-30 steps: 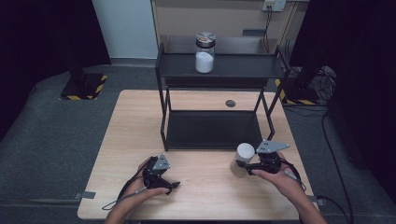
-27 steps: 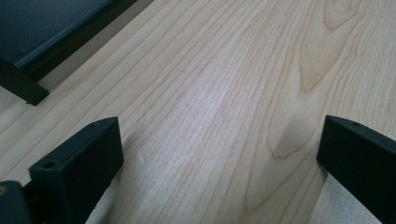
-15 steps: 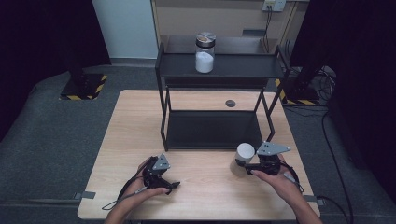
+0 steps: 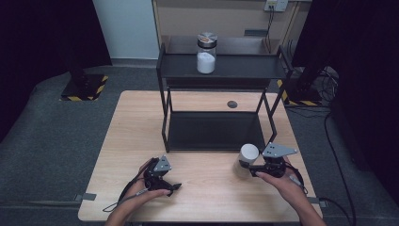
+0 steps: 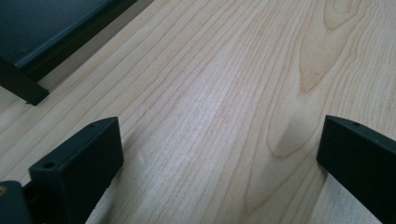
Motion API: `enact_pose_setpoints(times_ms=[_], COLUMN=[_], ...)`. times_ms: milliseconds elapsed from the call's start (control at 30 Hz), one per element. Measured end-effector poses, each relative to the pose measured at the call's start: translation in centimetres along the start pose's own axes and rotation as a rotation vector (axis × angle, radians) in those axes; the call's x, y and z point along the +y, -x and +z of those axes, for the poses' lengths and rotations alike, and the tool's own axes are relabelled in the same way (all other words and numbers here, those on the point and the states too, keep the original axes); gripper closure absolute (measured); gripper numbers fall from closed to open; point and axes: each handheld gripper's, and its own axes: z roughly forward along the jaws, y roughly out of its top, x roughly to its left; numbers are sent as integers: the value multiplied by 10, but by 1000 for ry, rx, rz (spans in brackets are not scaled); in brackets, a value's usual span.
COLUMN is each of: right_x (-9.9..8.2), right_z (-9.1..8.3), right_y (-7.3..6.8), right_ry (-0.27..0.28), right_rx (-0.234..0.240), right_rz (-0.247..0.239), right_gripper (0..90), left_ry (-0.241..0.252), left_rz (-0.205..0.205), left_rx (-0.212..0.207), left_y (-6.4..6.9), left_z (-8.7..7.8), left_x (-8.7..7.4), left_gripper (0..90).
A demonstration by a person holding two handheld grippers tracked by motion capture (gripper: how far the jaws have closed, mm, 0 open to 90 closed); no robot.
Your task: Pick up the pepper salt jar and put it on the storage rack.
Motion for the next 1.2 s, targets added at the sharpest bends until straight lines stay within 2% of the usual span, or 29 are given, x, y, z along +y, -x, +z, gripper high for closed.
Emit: enact_pose_setpoints(times_ms=[367, 567, 767, 1200], right_x=[10, 16, 25, 45], right_z=[-13, -23, -30, -43], right_y=[1, 2, 3, 8], right_ry=[23, 76, 104, 172], right_rx=[6, 18, 24, 28], right_rz=[-3, 14, 31, 33], right_gripper=[362, 362, 362, 362], left_ry=[0, 0, 0, 0], left_rz=[0, -1, -1, -2], left_rx=[0, 1, 1, 1], left_y=[0, 0, 0, 0], left_z=[0, 0, 0, 0], left_x=[0, 0, 0, 0], left_gripper=[0, 0, 0, 0])
